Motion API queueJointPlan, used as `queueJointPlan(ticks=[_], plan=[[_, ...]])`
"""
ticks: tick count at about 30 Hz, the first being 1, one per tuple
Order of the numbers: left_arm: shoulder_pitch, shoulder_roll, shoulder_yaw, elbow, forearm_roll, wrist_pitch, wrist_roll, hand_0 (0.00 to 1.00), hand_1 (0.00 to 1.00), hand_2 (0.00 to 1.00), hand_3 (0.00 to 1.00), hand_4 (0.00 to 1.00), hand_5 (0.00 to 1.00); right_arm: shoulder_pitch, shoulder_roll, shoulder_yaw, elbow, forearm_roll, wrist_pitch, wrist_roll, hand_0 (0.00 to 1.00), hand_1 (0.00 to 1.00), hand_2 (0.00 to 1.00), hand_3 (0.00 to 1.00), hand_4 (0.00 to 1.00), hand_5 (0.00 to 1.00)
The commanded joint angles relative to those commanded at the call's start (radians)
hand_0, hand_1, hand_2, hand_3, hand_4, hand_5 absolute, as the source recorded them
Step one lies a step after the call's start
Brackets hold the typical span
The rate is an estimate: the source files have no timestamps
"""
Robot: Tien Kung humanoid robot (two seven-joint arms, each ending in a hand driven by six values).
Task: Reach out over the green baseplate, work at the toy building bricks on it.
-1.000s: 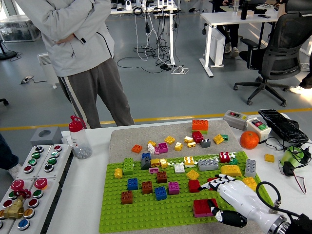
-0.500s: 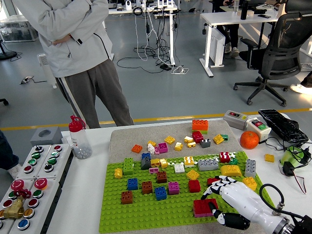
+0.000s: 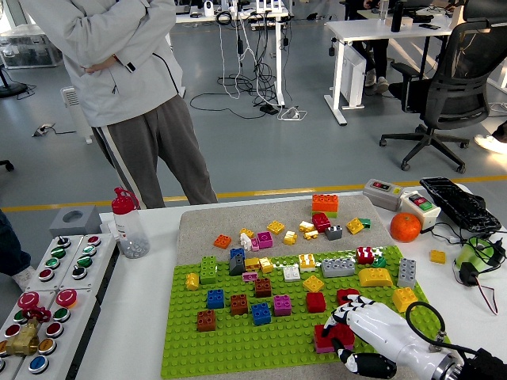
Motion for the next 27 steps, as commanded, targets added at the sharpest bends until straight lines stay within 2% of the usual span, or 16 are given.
queueJointPlan(ticks=[23, 24, 27], plan=[[0.007, -0.001, 0.001, 0.0, 0.004, 0.0, 0.004, 0.663, 0.608, 0.557, 0.444, 0.24, 0.998, 0.006, 0.015, -0.022, -0.019, 0.007, 0.036, -0.031, 0.912, 0.767, 0.67, 0.582, 0.296, 0.303], [0.008, -0.001, 0.001, 0.0, 0.004, 0.0, 0.004, 0.663, 0.608, 0.557, 0.443, 0.24, 0.998, 0.006, 0.015, -0.022, -0.019, 0.007, 0.037, -0.031, 0.912, 0.767, 0.67, 0.58, 0.268, 0.274], [0.009, -0.001, 0.001, 0.0, 0.004, 0.0, 0.005, 0.663, 0.608, 0.557, 0.443, 0.24, 0.998, 0.007, 0.016, -0.025, -0.02, 0.009, 0.039, -0.032, 0.912, 0.767, 0.67, 0.58, 0.268, 0.274]])
